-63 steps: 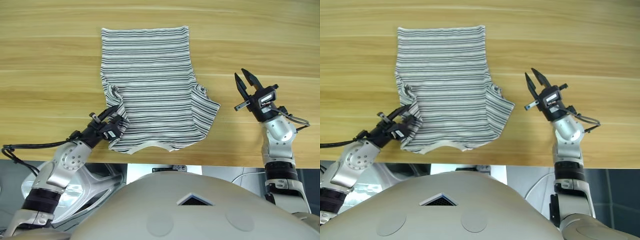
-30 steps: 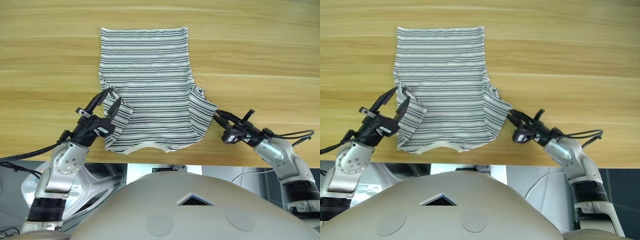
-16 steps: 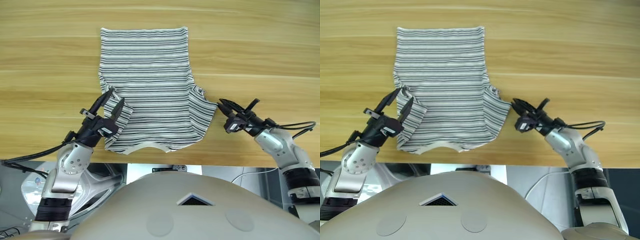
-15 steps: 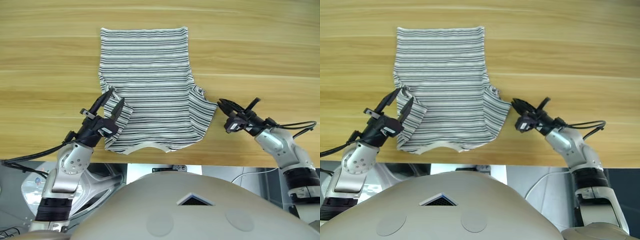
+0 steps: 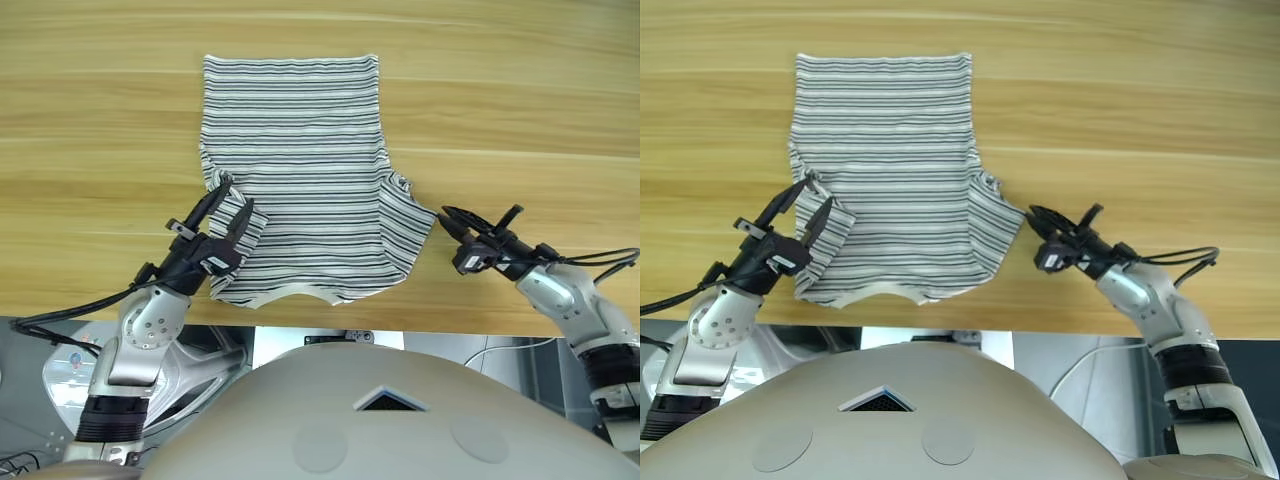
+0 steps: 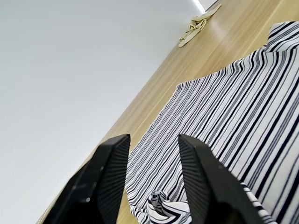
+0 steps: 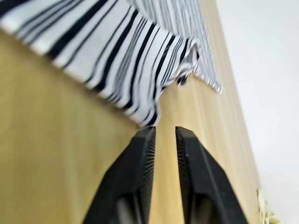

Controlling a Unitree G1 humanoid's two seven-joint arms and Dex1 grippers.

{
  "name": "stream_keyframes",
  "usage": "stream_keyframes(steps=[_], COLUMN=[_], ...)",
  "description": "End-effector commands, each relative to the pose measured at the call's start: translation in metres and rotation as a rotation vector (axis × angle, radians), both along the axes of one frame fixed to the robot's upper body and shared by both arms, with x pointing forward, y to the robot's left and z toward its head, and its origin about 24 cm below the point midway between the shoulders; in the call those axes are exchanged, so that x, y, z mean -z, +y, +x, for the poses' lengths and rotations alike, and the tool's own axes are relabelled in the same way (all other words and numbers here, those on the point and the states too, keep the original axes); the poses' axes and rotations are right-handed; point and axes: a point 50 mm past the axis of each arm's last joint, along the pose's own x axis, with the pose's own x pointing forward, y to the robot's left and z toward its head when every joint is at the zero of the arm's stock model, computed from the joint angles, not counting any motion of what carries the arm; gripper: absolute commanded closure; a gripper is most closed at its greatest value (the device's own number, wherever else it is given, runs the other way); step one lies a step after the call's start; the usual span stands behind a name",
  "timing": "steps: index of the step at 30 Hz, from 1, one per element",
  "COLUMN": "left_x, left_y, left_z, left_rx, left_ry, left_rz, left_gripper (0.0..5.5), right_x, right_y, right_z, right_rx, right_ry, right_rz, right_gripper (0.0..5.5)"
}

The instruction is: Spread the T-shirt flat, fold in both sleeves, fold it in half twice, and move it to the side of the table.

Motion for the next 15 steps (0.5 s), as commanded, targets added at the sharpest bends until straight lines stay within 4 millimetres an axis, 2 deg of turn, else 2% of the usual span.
stream_keyframes(steps=[1,2,6,10,15], left_x=[0.002,0.003,0.003,0.003,0.005], left_y=[-0.001,-0.001,-0.003,-0.006,-0.009], left_z=[0.0,0.0,-0.001,-0.001,-0.002], left_rx=[0.004,0.005,0.012,0.017,0.034], left_ry=[0.011,0.011,0.013,0.011,0.021], left_rz=[0.0,-0.001,-0.004,-0.009,-0.016], left_gripper=[3.57,3.57,3.57,3.57,3.57], right_x=[0.012,0.013,0.017,0.024,0.028], right_y=[-0.009,-0.009,-0.005,0.013,0.016], right_z=[-0.021,-0.024,-0.031,-0.021,-0.007], right_rx=[-0.019,-0.03,-0.073,-0.126,-0.109], right_ry=[0.151,0.173,0.231,0.221,0.197], right_rz=[-0.094,-0.099,-0.103,-0.077,-0.06], right_gripper=[3.92,3.76,3.76,3.76,3.76])
